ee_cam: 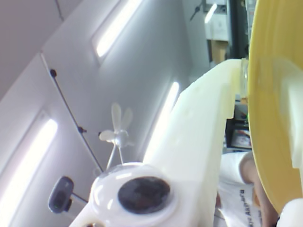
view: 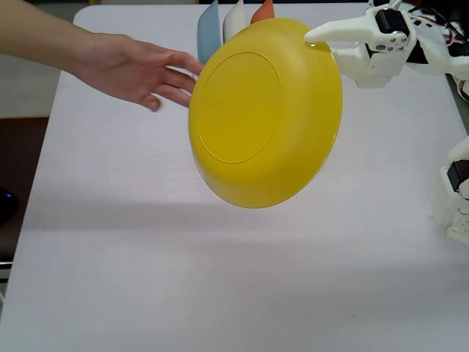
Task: Could you take three plates?
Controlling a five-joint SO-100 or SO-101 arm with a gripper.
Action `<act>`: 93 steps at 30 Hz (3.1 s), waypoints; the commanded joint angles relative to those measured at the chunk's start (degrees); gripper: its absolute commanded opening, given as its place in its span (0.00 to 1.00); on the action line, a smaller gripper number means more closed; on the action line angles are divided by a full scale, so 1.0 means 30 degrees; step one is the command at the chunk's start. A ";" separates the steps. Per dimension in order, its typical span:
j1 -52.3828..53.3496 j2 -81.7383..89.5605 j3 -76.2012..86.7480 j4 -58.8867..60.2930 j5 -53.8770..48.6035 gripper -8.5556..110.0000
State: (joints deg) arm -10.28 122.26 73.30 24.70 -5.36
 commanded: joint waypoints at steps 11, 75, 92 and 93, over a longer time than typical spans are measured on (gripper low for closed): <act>0.0059 0.0205 0.0117 -0.0791 -0.0205 0.07; 1.2920 -1.2832 -0.8613 1.0664 -1.1865 0.25; 1.2129 -1.1836 -1.6494 1.6846 -0.9844 0.07; 1.2041 -1.1279 -1.6494 1.7168 -0.9551 0.07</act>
State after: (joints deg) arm 26.54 79.28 27.95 74.44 -35.60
